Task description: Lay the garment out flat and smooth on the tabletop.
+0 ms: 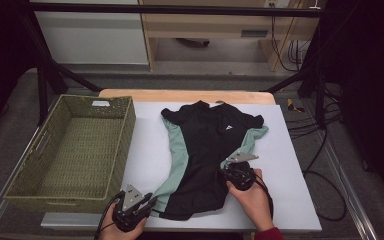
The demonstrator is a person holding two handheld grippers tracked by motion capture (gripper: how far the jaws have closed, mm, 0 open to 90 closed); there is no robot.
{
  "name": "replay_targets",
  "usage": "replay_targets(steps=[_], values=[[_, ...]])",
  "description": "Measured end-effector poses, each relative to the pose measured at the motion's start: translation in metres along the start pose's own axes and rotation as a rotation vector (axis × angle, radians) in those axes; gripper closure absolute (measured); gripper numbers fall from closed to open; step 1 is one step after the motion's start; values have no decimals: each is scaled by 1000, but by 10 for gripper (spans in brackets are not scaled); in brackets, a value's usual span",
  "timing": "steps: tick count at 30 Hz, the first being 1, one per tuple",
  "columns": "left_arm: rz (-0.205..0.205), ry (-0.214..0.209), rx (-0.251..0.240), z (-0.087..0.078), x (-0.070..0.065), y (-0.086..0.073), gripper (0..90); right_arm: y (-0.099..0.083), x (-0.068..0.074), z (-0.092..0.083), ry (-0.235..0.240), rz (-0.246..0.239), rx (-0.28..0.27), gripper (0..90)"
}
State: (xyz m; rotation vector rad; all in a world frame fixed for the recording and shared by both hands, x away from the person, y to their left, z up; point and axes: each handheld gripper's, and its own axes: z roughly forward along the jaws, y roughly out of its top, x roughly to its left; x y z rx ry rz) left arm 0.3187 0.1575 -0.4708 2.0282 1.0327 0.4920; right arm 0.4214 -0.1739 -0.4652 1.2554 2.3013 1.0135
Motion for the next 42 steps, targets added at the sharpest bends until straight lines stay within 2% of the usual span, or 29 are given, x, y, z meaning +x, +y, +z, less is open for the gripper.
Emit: replay_targets(steps=[1,3,5,7,9,14,16,17,19,22,27,31,34,37,42], values=[[3,3,-2,1,-1,-1,699,1,0,3,1,5,-15,787],[10,4,3,2,-2,-2,669,1,2,-2,2,16,-61,680],[11,1,5,4,-3,-2,658,-2,3,-15,-11,16,-103,634],[17,-1,10,5,-4,-2,654,-9,1,-32,-46,2,-137,586],[24,2,15,6,-6,-2,655,-20,-5,-49,-83,19,-165,562],[32,9,24,7,-7,-3,679,-52,-19,-71,-130,100,-164,551],[34,8,21,7,-7,-3,679,-62,-25,-72,-149,119,-144,558],[35,8,20,7,-8,-3,678,-64,-27,-71,-150,133,-130,558],[34,8,19,7,-8,-3,676,-66,-29,-65,-142,133,-117,557],[33,4,19,7,-8,-3,675,-63,-25,-54,-103,121,-106,540],[28,-1,15,7,-7,-3,672,-48,-19,-37,-36,101,-141,505],[24,0,10,6,-6,-3,664,-35,-11,-20,-4,64,-132,574],[25,-1,8,6,-6,-3,660,-27,-5,-15,-1,37,-135,730],[31,-2,10,7,-8,-3,651,-22,-1,-17,-7,30,-119,800],[30,-1,3,5,-6,-2,649,-23,-4,-35,-22,54,-111,814]])
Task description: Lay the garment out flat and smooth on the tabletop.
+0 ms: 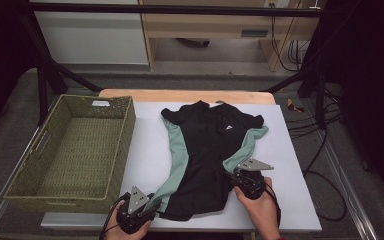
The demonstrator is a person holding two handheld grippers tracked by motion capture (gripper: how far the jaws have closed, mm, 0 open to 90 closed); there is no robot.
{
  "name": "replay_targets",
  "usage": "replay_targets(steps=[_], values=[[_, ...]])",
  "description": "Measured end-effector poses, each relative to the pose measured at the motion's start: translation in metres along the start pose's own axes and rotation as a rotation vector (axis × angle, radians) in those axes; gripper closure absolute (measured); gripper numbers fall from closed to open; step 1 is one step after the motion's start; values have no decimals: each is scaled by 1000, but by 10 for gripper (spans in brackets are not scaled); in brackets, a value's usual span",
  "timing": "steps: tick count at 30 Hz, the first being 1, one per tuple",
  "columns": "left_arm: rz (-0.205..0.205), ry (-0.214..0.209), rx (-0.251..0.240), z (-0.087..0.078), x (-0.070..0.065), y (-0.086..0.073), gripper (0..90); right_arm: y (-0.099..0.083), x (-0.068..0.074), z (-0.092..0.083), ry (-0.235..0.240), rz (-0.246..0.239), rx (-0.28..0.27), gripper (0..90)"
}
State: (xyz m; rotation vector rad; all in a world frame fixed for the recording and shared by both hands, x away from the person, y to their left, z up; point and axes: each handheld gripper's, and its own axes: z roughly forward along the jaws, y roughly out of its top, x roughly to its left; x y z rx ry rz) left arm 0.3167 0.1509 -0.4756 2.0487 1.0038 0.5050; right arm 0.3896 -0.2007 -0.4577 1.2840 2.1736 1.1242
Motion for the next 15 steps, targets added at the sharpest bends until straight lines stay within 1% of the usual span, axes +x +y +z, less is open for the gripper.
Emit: replay_targets(steps=[2,4,10,12,14,15], values=[[-4,-1,-1,0,1,0,649,1,-3,-12,-18,10,-4,815],[-4,-1,3,1,1,0,649,1,-8,-25,-27,23,7,815],[11,-8,1,1,-2,0,644,-8,-22,-59,-57,36,81,816],[12,-11,4,2,-3,0,641,-11,-24,-64,-48,43,106,815],[10,-11,6,3,-4,-1,633,-13,-24,-61,-45,31,149,814],[12,-11,7,3,-5,-1,628,-14,-24,-56,-56,23,169,813]])
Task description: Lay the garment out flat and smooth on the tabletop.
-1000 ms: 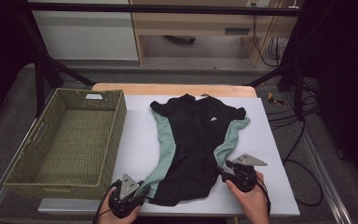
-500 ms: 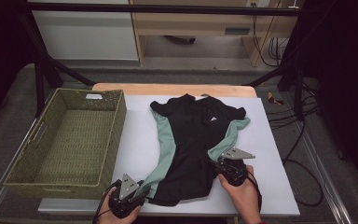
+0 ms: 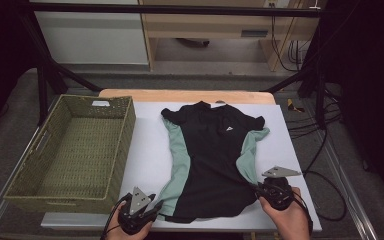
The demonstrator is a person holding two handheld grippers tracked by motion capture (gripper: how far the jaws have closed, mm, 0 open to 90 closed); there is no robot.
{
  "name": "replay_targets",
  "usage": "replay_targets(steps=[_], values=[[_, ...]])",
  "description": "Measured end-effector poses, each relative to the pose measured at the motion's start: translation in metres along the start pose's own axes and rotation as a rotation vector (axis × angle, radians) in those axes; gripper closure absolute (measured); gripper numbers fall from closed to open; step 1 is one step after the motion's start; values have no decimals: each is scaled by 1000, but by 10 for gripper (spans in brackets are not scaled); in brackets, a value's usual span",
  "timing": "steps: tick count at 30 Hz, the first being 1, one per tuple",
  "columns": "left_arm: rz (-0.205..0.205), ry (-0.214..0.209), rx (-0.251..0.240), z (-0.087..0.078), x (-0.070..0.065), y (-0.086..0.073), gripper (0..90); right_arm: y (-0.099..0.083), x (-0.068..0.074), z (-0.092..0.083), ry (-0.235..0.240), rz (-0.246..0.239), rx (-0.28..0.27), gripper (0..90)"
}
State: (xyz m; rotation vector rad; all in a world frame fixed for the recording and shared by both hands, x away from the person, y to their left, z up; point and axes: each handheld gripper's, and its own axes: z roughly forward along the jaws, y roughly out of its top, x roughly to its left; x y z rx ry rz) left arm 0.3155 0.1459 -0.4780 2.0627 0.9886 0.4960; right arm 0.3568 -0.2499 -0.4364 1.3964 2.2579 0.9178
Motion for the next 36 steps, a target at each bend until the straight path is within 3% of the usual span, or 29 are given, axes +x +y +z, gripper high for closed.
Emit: replay_targets(steps=[8,10,17,23,26,36], values=[[-4,1,1,0,1,0,612,13,12,46,-5,-47,93,781],[-4,3,-1,0,1,0,603,13,16,53,-2,-66,74,747],[-11,11,2,0,3,1,552,-1,15,43,-50,-64,-46,501],[-12,18,-2,0,3,1,542,-12,10,26,-85,-61,-135,380],[-17,19,-3,0,4,1,538,-12,10,23,-92,-65,-158,340],[-13,18,-7,-1,3,2,500,-11,11,19,-76,-38,-133,263]])
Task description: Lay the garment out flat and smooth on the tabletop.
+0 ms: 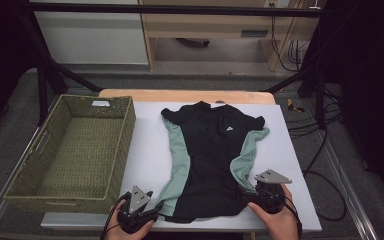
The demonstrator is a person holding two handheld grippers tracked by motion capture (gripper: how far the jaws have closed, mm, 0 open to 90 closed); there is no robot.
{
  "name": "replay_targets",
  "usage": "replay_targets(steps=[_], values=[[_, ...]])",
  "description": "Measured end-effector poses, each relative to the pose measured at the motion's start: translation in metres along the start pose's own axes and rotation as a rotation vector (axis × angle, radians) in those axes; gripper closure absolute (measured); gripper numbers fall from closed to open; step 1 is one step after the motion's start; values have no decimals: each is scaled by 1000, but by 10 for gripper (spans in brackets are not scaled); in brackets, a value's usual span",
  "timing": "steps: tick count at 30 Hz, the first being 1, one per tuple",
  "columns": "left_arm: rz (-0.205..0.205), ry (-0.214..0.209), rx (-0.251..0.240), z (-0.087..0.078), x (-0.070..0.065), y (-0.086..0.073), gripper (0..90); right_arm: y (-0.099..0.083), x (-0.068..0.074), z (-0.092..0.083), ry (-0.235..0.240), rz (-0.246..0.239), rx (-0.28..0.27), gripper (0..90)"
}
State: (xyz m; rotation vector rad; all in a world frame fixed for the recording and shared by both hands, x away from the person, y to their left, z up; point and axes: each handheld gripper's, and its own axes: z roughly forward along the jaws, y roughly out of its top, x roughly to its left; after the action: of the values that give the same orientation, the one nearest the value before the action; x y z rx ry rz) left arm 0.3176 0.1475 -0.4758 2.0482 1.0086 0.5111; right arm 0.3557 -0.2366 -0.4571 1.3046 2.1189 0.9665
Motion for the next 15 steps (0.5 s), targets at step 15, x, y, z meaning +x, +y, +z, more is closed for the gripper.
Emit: replay_targets(steps=[15], values=[[-13,-8,-15,-2,3,0,482,-18,-25,-22,5,87,-7,319]])
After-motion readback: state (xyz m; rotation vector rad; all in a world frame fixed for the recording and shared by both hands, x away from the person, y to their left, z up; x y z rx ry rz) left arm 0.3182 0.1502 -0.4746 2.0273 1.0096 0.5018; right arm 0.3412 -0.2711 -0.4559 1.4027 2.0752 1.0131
